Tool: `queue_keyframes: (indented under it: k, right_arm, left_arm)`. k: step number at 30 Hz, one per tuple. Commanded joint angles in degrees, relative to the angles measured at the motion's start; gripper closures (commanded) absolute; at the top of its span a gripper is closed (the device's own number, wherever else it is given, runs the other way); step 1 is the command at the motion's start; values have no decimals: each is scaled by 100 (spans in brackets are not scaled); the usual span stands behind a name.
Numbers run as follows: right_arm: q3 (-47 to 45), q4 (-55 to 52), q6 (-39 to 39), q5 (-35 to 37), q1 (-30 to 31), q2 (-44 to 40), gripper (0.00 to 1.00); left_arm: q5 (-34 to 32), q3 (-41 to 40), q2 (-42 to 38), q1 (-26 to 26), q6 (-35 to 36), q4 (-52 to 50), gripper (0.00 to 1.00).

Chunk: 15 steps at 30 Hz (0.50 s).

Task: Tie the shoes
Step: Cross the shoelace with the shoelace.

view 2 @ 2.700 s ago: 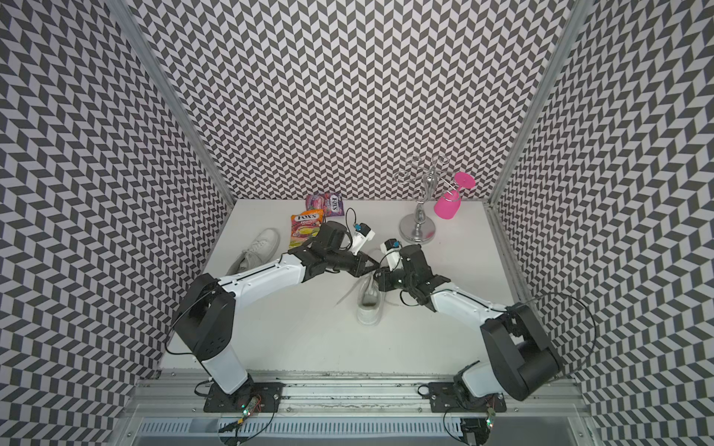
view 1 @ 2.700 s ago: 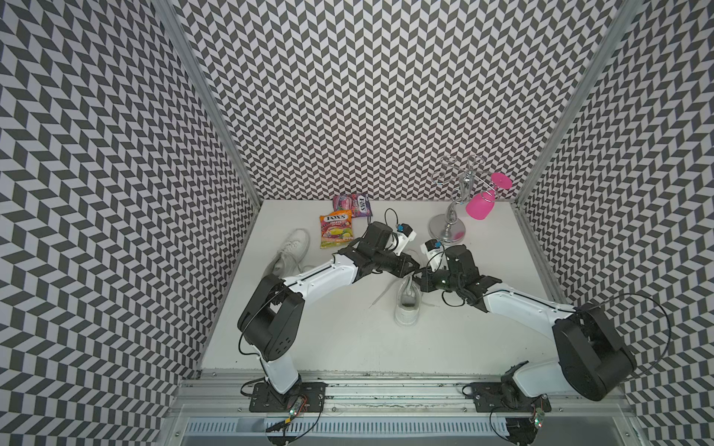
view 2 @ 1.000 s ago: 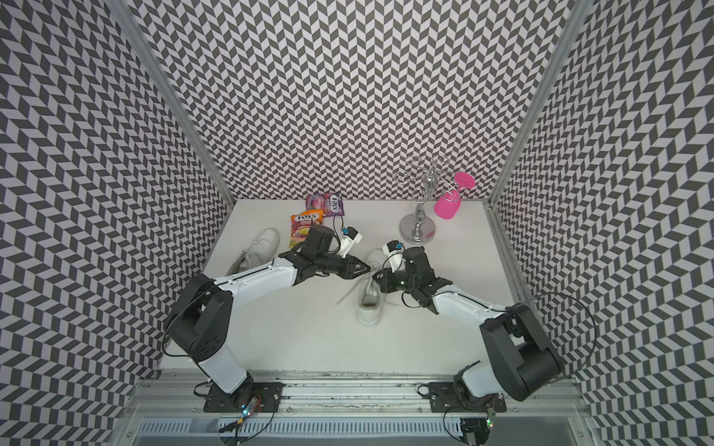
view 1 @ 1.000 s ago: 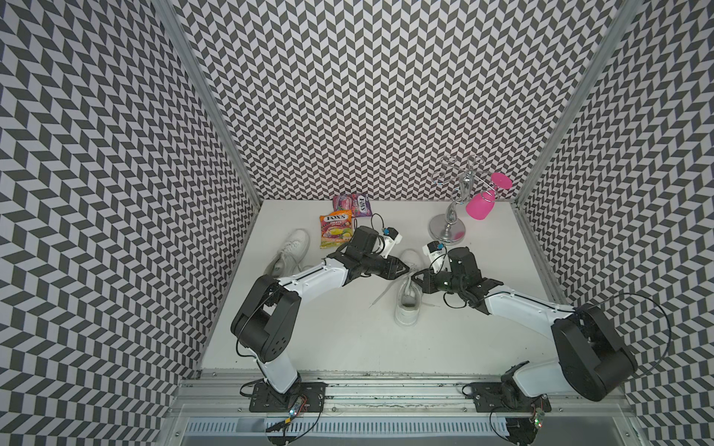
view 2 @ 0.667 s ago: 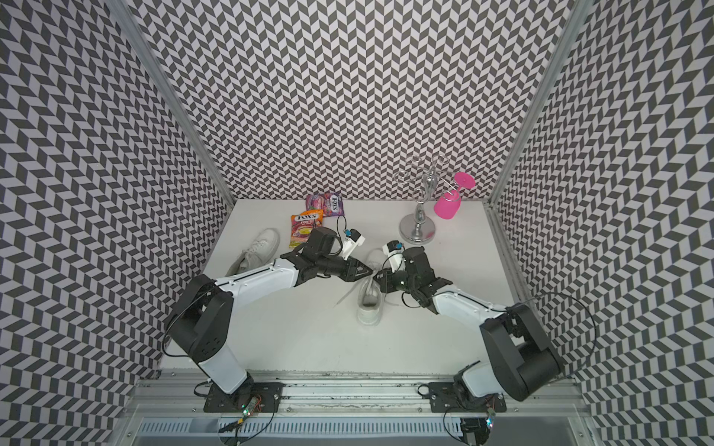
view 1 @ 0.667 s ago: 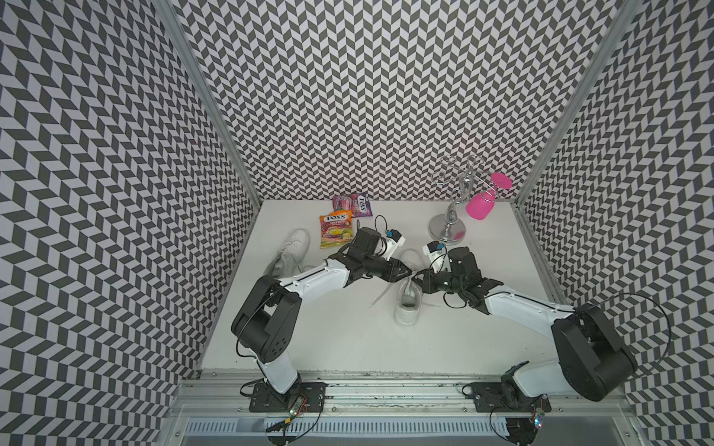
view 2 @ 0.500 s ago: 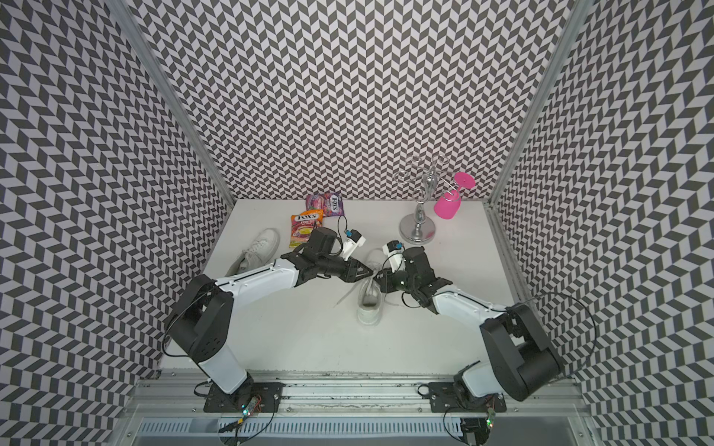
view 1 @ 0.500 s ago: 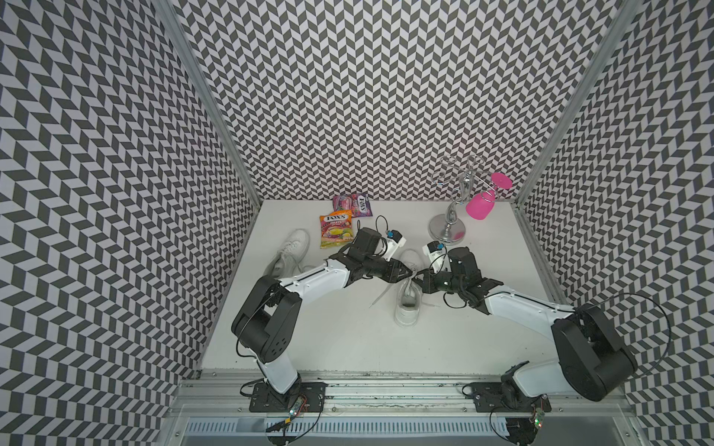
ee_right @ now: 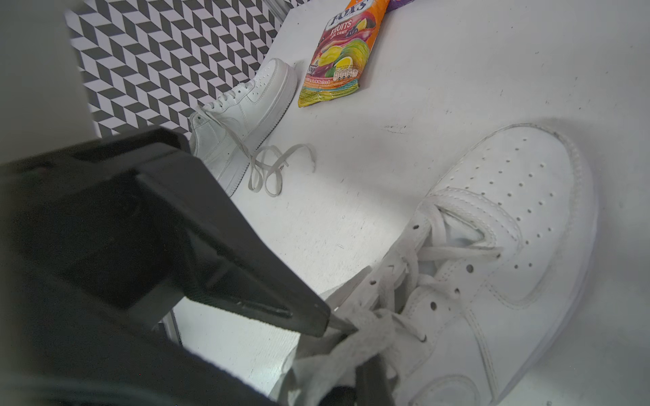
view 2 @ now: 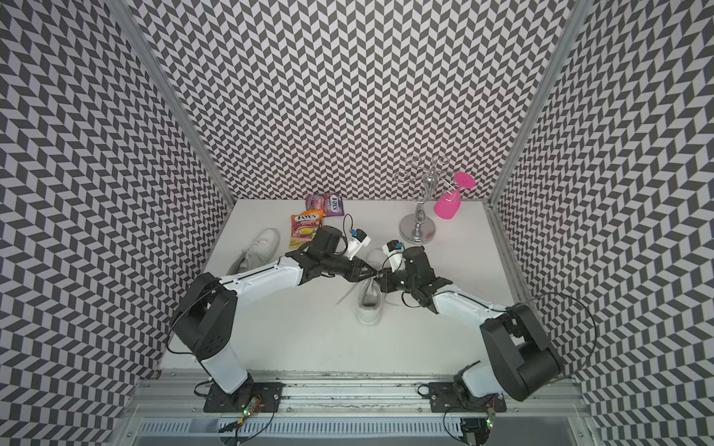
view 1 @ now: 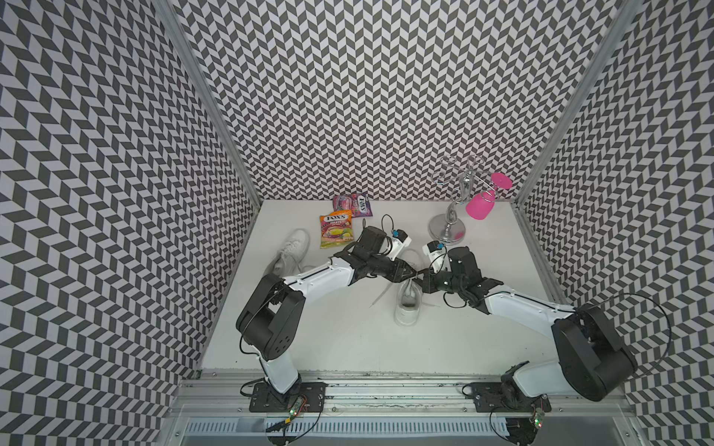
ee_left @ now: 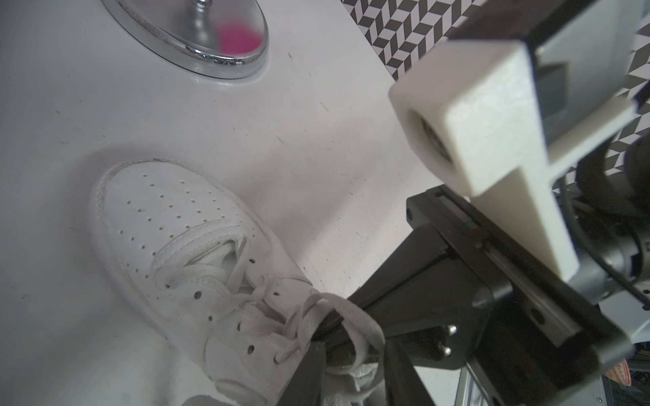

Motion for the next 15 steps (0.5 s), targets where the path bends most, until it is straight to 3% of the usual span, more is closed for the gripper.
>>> queue_keyframes:
  k: [1, 13, 15]
  right_arm:
    - [156, 56, -96, 14, -11, -106, 100]
    - [192, -115, -198, 184, -17, -187, 100]
    - [198, -227, -256, 301, -16, -258, 94]
  left_arm:
    - [12, 203, 119, -41, 119, -94, 72]
    - [22, 191, 3, -32, 129, -94, 91]
    - [23, 186, -51, -31, 120, -85, 94]
